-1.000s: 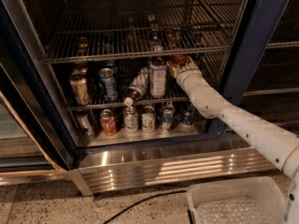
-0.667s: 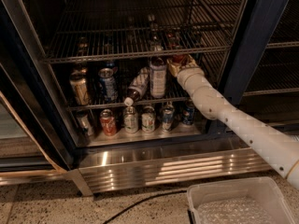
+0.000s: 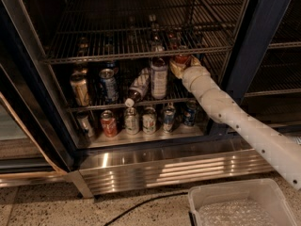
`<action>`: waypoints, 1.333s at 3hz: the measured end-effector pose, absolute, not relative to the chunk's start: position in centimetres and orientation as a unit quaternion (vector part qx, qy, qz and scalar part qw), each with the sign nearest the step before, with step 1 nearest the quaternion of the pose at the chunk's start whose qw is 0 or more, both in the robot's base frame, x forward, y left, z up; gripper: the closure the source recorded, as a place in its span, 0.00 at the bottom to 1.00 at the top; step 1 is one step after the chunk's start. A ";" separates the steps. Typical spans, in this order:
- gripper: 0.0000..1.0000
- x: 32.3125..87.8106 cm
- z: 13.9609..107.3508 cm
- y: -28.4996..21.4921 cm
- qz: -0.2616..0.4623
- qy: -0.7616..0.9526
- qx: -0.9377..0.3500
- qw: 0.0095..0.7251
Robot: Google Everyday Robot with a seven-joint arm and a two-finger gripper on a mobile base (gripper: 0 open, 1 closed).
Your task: Pick coke can from middle shelf of fridge
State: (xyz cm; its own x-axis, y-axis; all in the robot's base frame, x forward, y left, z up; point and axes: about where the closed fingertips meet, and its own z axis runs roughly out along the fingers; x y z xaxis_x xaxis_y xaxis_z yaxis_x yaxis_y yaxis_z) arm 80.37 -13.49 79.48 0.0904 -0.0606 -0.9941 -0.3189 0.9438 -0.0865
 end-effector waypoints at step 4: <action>1.00 73.0 78.6 -15.7 0.087 0.730 -0.164 0.658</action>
Offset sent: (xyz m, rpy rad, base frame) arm -0.0490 -0.0270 0.0049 -0.0587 0.1005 -0.0219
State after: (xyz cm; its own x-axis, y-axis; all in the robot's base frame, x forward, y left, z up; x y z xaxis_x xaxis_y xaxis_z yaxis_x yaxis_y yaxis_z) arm 73.03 -15.68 78.65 -0.0798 -0.1237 -0.9891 -0.3536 0.9312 -0.0879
